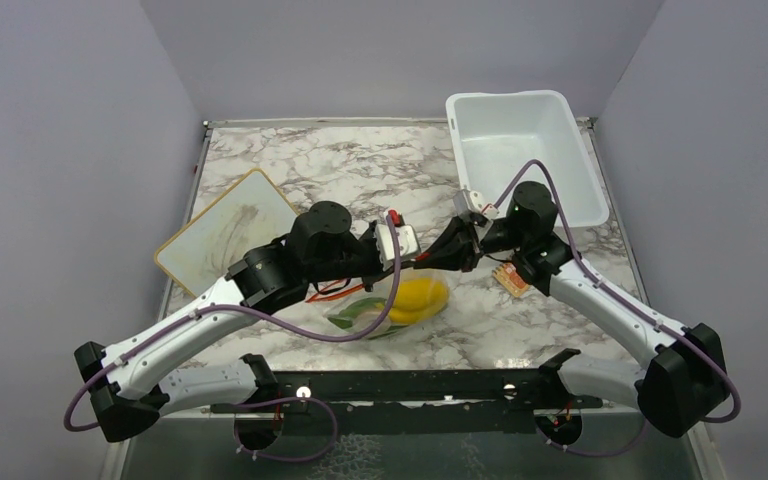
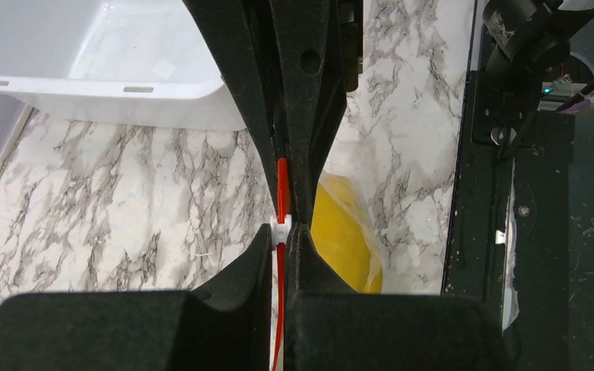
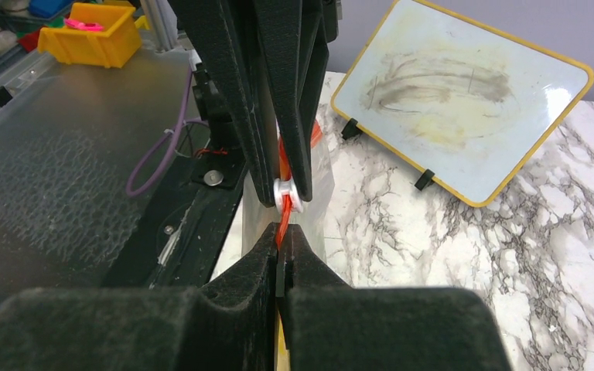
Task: Place the food in the zip-top bag and seal the zipper
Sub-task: Zip the zipper food storage bag at the center of the board.
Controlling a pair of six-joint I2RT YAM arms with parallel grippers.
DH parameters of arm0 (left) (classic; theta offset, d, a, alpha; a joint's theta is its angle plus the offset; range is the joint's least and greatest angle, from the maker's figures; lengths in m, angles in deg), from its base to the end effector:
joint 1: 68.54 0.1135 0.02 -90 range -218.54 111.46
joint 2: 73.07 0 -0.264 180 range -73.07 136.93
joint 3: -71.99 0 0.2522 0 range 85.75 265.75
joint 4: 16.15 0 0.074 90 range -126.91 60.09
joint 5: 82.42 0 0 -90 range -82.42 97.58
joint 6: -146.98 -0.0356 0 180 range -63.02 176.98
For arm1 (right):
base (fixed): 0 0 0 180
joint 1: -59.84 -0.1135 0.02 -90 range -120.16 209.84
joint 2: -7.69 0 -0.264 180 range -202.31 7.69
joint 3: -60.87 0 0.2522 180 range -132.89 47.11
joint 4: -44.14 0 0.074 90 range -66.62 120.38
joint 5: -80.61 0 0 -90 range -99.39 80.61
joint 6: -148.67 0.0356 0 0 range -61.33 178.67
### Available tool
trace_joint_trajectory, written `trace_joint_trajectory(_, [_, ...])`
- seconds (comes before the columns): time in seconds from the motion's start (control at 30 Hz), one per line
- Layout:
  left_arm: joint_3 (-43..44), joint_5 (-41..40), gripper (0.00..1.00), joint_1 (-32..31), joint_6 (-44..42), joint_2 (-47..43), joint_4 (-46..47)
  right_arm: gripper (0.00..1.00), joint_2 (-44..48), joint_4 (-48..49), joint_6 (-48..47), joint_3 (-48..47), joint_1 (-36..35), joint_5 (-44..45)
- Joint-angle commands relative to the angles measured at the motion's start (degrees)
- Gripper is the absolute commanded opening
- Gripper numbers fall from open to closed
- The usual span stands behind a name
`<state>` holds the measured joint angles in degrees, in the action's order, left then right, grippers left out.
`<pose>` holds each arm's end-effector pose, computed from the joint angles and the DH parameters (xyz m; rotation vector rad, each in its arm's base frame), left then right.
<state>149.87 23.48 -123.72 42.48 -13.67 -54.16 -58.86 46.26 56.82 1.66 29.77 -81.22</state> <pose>0.1215 -0.1918 0.3845 1.2780 1.4977 -0.7376 0.1993 0.1544 0.3157 -1.3628 1.1668 1.3843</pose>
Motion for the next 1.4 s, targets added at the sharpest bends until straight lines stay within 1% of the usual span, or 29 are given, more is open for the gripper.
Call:
trace_joint_trajectory(0.0, [-0.59, -0.48, 0.00, 0.50, -0.75, -1.25, -3.75, 0.01, 2.43, 1.86, -0.93, 0.48, -0.17, 0.50])
trace_joint_trajectory(0.17, [-1.88, 0.31, 0.00, 0.56, -1.62, -2.44, -3.95, 0.01, 2.36, 1.95, 0.16, 0.16, -0.17, 1.43])
trace_joint_trajectory(0.37, [-2.30, -0.15, 0.00, 0.53, -2.48, -2.97, -4.80, 0.01, 3.75, 1.50, 1.50, 0.05, 0.29, 4.49])
trace_joint_trajectory(0.63, [-4.60, -1.25, 0.00, 0.55, -4.37, -5.26, -5.25, 0.01, 5.29, -0.84, -1.57, 2.39, 1.65, 9.05])
trace_joint_trajectory(0.83, [-5.79, -2.09, 0.00, 0.59, -4.81, -7.12, -6.44, 0.01, 7.63, -0.55, -1.97, 4.98, 3.47, 8.62])
trace_joint_trajectory(0.9, [-6.22, -1.98, 0.00, 0.59, -4.88, -7.48, -6.42, 0.01, 7.24, -0.49, -2.28, 5.35, 3.53, 6.35])
trace_joint_trajectory(0.93, [-6.28, -1.88, 0.00, 0.60, -4.88, -7.47, -6.49, 0.01, 6.57, -0.42, -2.51, 5.18, 3.52, 3.57])
trace_joint_trajectory(0.97, [-6.36, -1.68, 0.00, 0.55, -5.00, -7.39, -6.44, 0.04, 5.75, -0.69, -3.25, 4.65, 3.52, 0.70])
trace_joint_trajectory(1.03, [-6.22, -1.18, 0.00, 0.58, -5.10, -7.00, -6.37, 0.23, 4.43, -1.99, -3.51, 3.78, 3.45, -2.36])
trace_joint_trajectory(1.07, [-6.18, -0.88, 0.00, 0.58, -5.17, -6.70, -6.33, 0.30, 4.15, -2.07, -3.49, 3.67, 3.44, -3.27])
trace_joint_trajectory(1.1, [-6.16, -0.74, 0.00, 0.60, -5.33, -6.47, -6.15, 0.34, 4.24, -1.97, -3.45, 3.75, 3.43, -3.24])
trace_joint_trajectory(1.23, [-6.13, 0.14, 0.00, 0.52, -5.59, -5.67, -5.33, 0.41, 5.16, -0.24, -2.57, 4.17, 3.26, -2.24])
trace_joint_trajectory(1.37, [-6.21, 1.37, 0.00, 0.52, -5.09, -4.90, -4.09, 0.42, 3.49, 0.65, -1.19, 3.27, 2.35, -2.94])
